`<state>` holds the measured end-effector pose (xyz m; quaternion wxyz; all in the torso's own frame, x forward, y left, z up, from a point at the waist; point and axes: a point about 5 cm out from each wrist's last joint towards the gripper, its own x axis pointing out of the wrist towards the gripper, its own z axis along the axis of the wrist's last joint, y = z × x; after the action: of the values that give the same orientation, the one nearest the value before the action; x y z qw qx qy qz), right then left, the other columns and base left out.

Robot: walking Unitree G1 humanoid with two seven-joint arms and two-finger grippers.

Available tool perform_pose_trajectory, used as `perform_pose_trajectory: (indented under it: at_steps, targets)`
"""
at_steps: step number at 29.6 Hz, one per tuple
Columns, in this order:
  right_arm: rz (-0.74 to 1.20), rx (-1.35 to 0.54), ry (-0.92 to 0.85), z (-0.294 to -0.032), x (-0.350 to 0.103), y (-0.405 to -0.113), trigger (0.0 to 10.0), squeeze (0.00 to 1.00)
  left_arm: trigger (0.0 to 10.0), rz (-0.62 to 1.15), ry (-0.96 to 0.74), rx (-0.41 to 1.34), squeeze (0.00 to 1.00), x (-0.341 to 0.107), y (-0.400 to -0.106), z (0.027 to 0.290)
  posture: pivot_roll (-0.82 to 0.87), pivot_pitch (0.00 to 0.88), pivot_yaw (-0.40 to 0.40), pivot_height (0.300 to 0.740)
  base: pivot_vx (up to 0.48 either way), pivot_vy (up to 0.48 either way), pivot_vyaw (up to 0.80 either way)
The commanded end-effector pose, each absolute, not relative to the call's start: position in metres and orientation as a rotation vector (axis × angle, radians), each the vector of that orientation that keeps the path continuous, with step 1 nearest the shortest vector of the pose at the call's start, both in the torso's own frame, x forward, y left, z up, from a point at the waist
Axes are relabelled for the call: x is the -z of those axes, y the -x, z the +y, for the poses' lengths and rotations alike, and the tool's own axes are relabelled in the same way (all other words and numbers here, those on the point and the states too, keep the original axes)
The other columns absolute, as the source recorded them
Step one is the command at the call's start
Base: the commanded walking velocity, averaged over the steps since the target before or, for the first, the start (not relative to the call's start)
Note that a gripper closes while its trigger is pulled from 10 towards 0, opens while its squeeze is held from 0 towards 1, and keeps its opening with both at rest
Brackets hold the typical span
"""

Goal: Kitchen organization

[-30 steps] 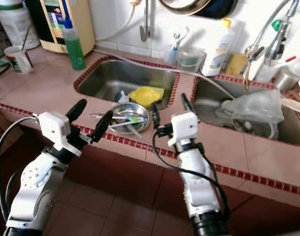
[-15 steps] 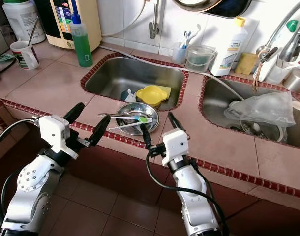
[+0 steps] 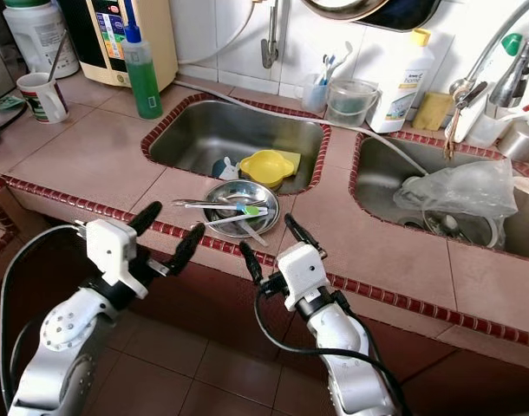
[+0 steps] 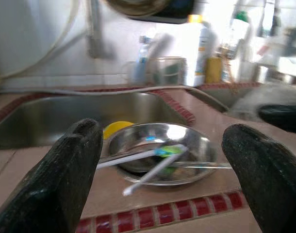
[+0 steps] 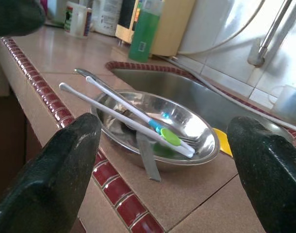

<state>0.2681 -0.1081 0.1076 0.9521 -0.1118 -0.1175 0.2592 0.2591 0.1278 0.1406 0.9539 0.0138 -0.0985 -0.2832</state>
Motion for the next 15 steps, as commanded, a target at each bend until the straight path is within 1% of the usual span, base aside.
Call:
perform_pose_trajectory:
  at_steps: [1, 6, 9, 15]
  targets:
    - [-0.238, -0.537, 0.244, -0.111, -0.112, -0.274, 10.0, 0.00, 10.0, -0.209, -0.071, 0.647, 0.00, -0.144, -0.252, 0.117, 0.08, 0.094, -0.033, 0.740, 0.000, 0.000, 0.00]
    - [-0.235, -0.559, 0.267, -0.114, -0.114, -0.278, 10.0, 0.00, 10.0, -0.189, -0.069, 0.687, 0.00, -0.142, -0.245, 0.112, 0.08, 0.097, -0.040, 0.740, 0.000, 0.000, 0.00]
    - [-0.228, -0.597, 0.296, -0.117, -0.116, -0.283, 10.0, 0.00, 10.0, -0.167, -0.113, 0.753, 0.00, -0.135, -0.234, 0.106, 0.09, 0.103, -0.047, 0.740, 0.000, 0.000, 0.00]
    - [-0.192, -0.622, 0.342, -0.122, -0.113, -0.289, 10.0, 0.00, 10.0, -0.159, -0.116, 0.745, 0.00, -0.134, -0.233, 0.104, 0.09, 0.115, -0.057, 0.740, 0.000, 0.000, 0.00]
